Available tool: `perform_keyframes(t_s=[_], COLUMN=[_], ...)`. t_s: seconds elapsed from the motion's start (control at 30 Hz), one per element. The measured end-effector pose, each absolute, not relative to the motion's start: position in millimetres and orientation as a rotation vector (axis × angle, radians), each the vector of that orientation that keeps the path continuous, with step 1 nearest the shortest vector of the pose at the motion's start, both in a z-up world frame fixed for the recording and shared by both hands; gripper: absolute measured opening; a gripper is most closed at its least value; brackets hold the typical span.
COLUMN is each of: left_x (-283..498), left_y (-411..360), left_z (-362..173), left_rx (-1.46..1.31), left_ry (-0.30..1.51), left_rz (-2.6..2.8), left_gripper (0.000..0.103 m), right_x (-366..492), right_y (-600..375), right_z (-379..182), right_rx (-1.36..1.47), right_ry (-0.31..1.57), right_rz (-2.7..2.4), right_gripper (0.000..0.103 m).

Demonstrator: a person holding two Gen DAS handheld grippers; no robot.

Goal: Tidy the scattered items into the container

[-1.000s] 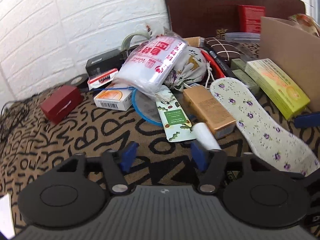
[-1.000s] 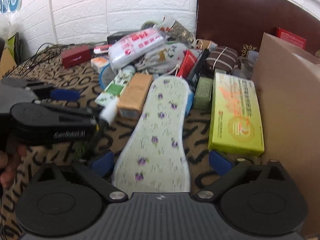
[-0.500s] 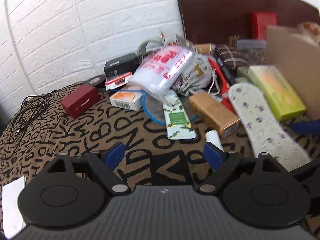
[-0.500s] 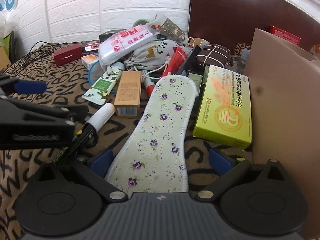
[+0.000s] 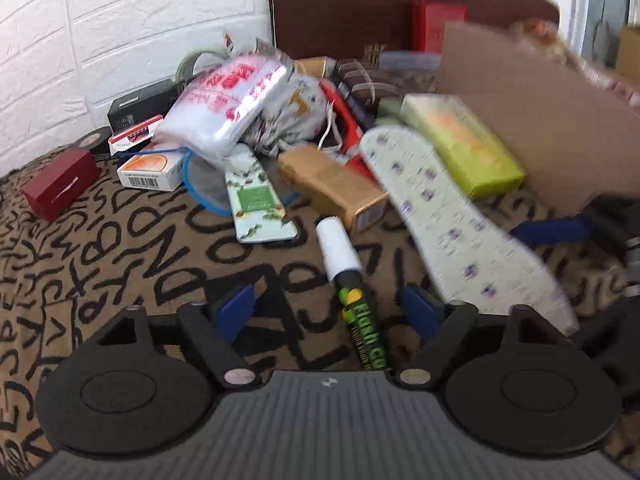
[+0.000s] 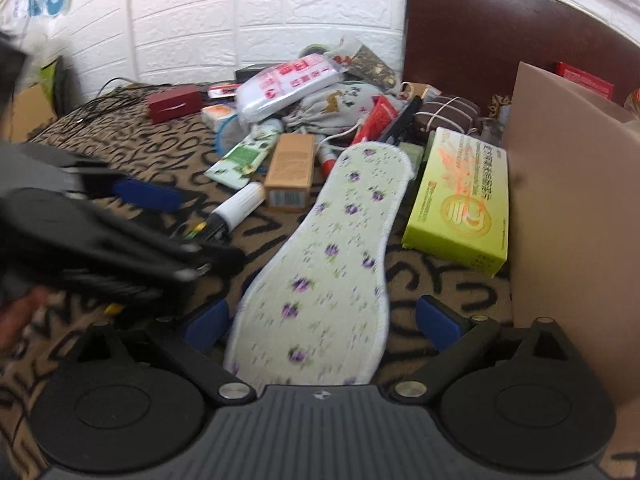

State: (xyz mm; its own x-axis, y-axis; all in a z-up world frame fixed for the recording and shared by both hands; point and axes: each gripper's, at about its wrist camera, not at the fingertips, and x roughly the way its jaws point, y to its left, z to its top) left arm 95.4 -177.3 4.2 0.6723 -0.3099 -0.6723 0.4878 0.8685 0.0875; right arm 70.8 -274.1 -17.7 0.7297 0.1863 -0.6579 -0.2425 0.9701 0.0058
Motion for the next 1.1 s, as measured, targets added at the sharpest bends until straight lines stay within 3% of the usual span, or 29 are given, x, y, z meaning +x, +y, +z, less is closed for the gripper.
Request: perform_keyframes(t_s=[0.03, 0.1, 0.17, 0.23, 0.47, 0.73, 0.77, 0.87, 1.1], left_x=[95, 94, 91, 87, 93, 92, 92, 92, 82], left_y=[-180, -182, -182, -181, -161, -159, -158, -155, -152], left_z=[4, 6, 8, 7, 3, 2, 2, 3, 14], left_rx=[0.278, 0.283, 0.296, 0.338, 0.341, 0.329, 0.324, 0.298, 0.256], left_ry=[0.697, 0.688, 0.669, 0.644, 0.62, 0.599, 0.596, 0.591, 0.541], left_rz=[-0.45, -0.441, -0.436, -0.413, -0.386, -0.382, -0.383, -0.392, -0.434], left_gripper=[0.085, 0.075, 0.038, 0.019, 0.019, 0.019, 0.019, 0.019, 0.019], right_x=[68, 64, 64, 64, 82, 126, 125, 117, 97], right_y=[-273, -272, -271, -271, -265, -267, -267, -272, -272], right_z=[-18, -18, -19, -18, -13, -24, -24, -18, -3], right_rx=[-0.087, -0.093, -0.089, -0.076, -0.115, 0.009, 0.006, 0.009, -0.041], right_ry=[0.712, 0.702, 0.698, 0.693, 0.618, 0.678, 0.673, 0.65, 0.595], right_rz=[0.241, 0.243, 0.239, 0.229, 0.147, 0.094, 0.104, 0.154, 0.185], right_gripper=[0.102, 0.102, 0.103, 0.103, 0.103, 0.103, 0.101, 0.061, 0.06])
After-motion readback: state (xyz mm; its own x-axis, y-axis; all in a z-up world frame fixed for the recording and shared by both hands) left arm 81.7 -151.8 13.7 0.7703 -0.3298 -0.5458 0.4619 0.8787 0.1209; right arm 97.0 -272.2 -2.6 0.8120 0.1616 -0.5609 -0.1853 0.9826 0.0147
